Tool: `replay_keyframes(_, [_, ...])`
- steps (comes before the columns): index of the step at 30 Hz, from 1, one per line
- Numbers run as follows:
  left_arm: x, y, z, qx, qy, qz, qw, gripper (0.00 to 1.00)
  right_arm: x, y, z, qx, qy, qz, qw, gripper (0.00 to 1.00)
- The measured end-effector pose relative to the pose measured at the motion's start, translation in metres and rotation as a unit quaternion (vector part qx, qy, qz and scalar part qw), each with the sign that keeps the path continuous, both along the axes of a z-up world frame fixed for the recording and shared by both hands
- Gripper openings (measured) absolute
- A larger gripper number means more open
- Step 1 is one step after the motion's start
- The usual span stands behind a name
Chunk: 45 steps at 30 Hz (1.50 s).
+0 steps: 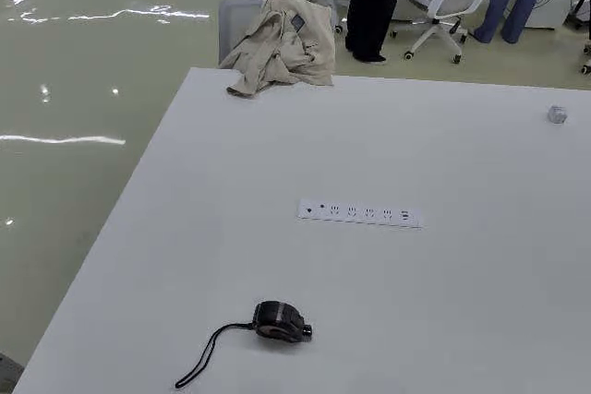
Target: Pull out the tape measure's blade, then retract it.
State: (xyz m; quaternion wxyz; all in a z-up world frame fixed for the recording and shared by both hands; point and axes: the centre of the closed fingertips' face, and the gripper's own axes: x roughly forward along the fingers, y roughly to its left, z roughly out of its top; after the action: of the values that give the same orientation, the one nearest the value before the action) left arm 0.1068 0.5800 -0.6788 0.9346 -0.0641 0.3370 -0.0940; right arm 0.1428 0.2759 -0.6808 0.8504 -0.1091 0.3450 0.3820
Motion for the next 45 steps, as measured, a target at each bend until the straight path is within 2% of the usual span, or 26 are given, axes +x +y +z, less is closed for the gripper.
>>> replay_keyframes(25, [0.011, -0.009, -0.001, 0.003, 0.0, -0.02, 0.9998, 0.98, 0.01, 0.007, -0.004, -0.008, -0.007, 0.016, 0.9998, 0.86])
replay_keyframes(38, [0.024, -0.012, 0.001, 0.007, -0.005, -0.034, 0.9994, 0.98, 0.015, 0.013, -0.008, -0.011, -0.009, 0.026, 0.9996, 0.85])
replay_keyframes(45, [0.031, -0.019, -0.004, 0.006, -0.003, -0.046, 0.9989, 0.98, 0.019, 0.019, -0.01, -0.011, -0.011, 0.036, 0.9992, 0.85])
